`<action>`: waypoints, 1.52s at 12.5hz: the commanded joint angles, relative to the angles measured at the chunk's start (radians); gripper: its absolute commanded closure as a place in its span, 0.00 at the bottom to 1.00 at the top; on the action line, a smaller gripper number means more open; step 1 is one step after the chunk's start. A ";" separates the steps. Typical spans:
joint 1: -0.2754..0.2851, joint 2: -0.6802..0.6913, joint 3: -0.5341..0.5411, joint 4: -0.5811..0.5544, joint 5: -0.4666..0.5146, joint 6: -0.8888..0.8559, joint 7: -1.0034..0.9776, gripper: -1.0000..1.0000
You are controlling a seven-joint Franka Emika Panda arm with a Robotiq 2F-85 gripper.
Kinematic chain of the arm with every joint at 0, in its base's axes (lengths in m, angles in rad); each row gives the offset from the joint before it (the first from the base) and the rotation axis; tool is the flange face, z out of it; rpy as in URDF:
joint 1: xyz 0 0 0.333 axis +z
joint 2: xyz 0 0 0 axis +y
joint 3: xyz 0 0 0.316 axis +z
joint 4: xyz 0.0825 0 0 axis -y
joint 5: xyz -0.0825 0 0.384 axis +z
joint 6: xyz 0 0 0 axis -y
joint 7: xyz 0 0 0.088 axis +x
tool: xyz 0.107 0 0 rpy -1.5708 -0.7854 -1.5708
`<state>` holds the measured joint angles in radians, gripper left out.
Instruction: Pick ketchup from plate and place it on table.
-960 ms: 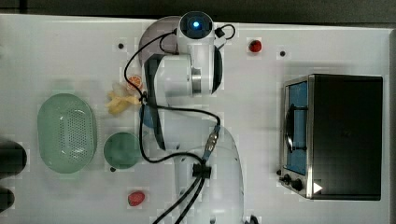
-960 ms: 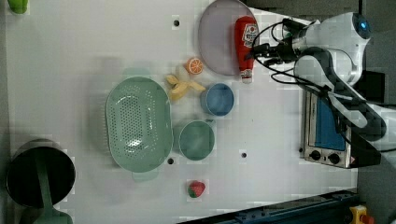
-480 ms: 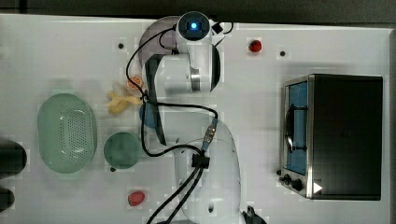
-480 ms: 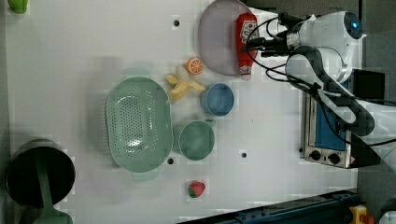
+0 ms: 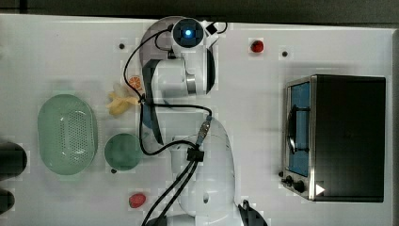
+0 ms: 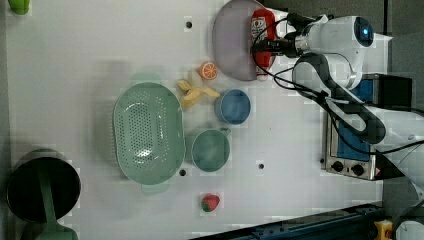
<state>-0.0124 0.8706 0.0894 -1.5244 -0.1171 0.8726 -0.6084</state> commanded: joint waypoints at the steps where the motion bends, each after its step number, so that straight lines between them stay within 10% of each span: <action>1: -0.005 -0.025 0.010 0.043 0.000 0.008 -0.040 0.37; 11: -0.044 -0.440 -0.005 -0.045 0.084 -0.447 -0.022 0.37; 19: -0.092 -0.758 -0.058 -0.506 0.099 -0.419 -0.022 0.37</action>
<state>-0.0890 0.0512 0.0407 -1.9717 -0.0259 0.4470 -0.6084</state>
